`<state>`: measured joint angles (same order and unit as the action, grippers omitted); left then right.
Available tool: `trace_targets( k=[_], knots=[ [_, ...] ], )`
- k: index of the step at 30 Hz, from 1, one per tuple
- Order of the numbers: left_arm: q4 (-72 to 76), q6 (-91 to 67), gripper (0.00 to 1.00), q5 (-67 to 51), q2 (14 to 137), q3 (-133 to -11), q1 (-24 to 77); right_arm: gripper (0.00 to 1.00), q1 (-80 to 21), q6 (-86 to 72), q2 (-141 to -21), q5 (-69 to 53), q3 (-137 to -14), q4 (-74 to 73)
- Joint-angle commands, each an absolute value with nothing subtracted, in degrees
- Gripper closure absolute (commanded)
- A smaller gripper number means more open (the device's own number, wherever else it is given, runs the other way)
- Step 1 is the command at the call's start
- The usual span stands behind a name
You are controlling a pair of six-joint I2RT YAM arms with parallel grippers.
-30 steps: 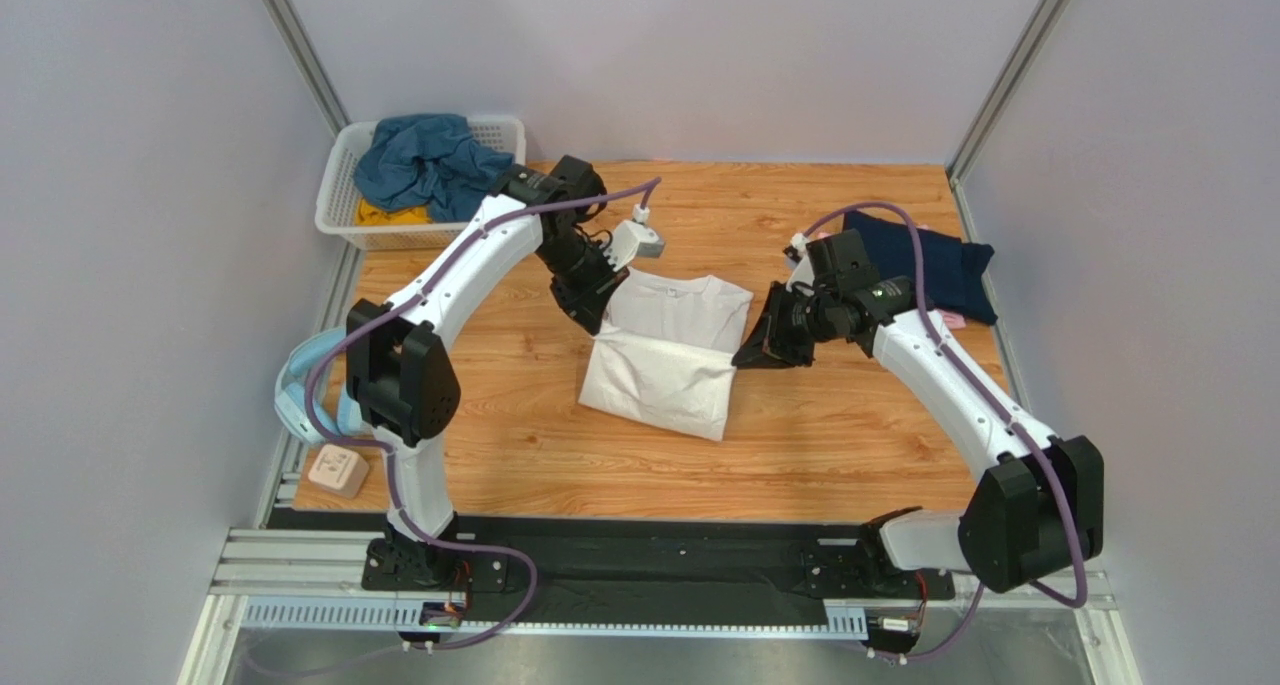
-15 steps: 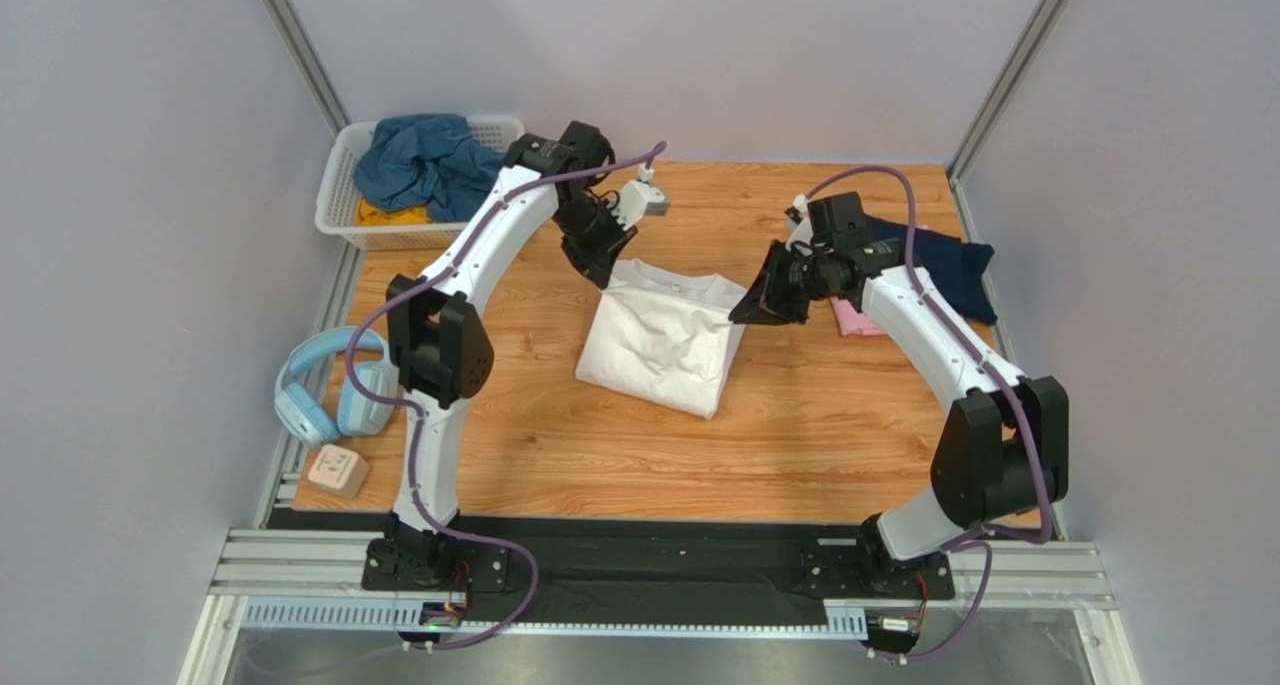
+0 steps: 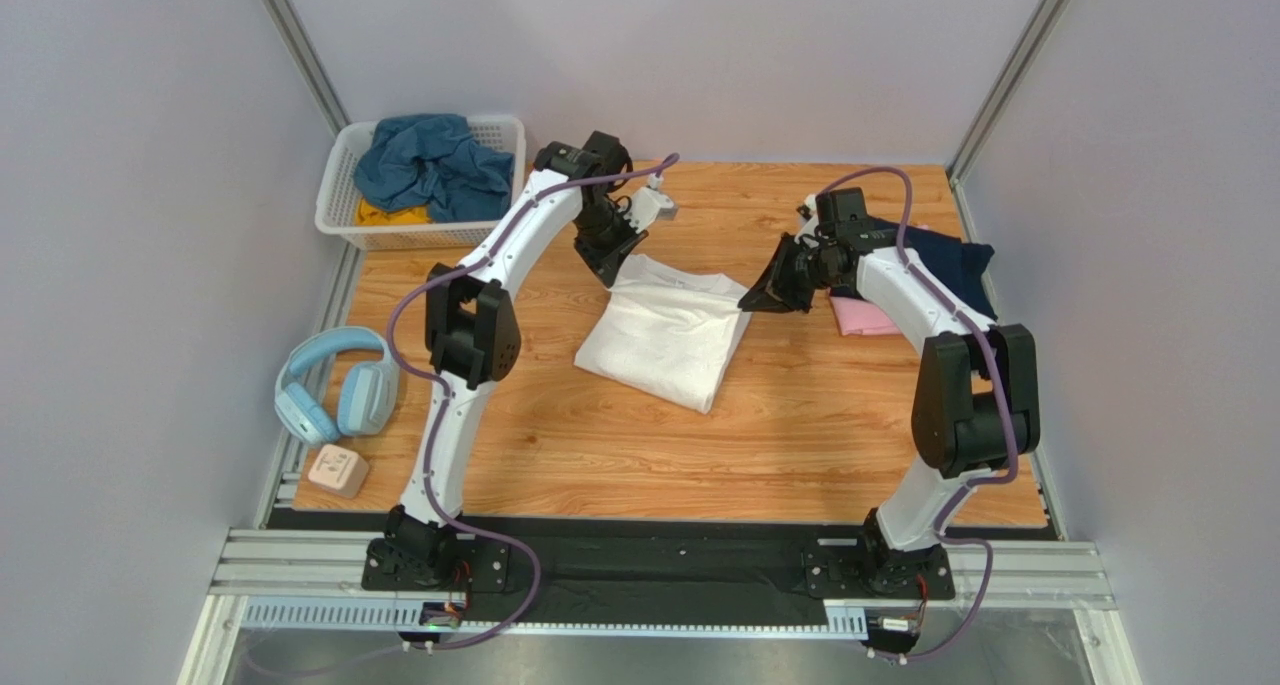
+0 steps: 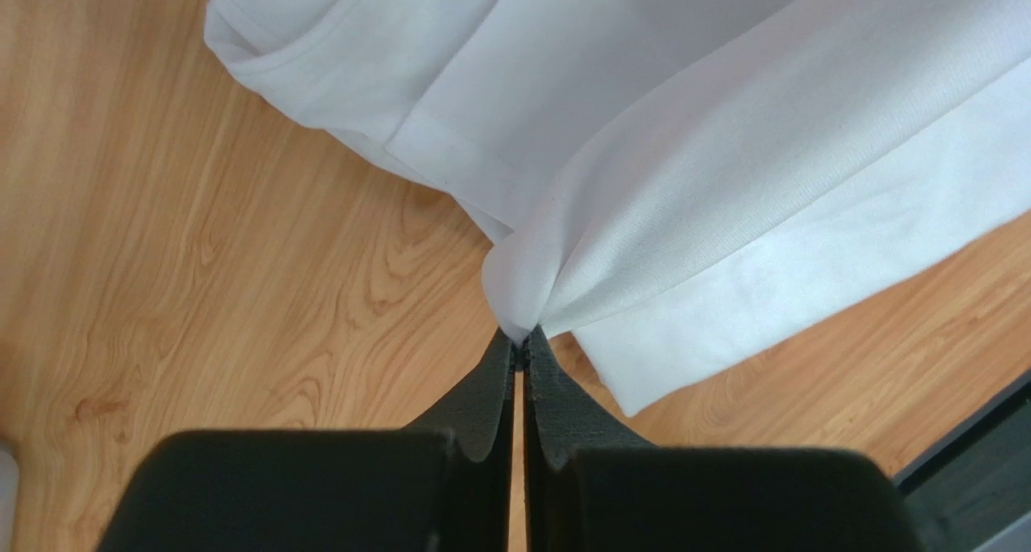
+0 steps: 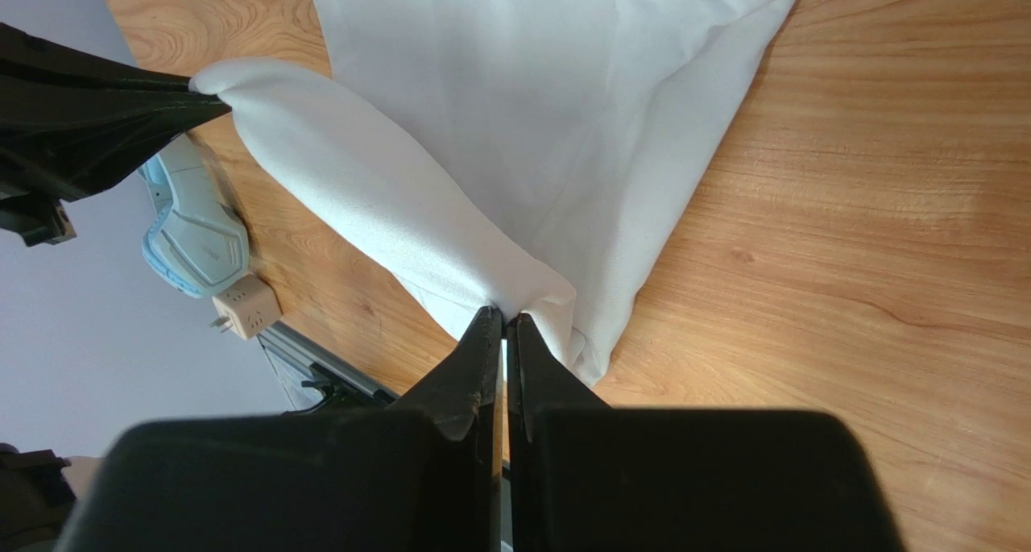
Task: Fold and stack the t-shirts
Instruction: Fold the long partially folded tshirt into a neat square
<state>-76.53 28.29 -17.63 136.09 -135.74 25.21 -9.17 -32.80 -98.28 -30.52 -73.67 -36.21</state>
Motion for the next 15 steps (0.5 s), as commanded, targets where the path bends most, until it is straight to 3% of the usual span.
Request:
trace_targets(
  k=[1, 8, 15],
  knots=[
    [-73.48, 25.85, 1.00, -14.94, 136.67, -140.36, 24.87, 1.00, -7.12, -32.52, -98.61, -30.67, -75.59, -33.40],
    [-63.56, 23.04, 1.00, -15.12, 134.56, -141.15, 25.05, 1.00, -5.54, -32.17, -100.45, -31.20, -75.59, -32.78],
    [-62.32, 22.85, 1.00, -14.94, 140.70, -143.00, 26.10, 1.00, -5.01, -32.26, -106.16, -30.85, -75.94, -30.76]
  ],
)
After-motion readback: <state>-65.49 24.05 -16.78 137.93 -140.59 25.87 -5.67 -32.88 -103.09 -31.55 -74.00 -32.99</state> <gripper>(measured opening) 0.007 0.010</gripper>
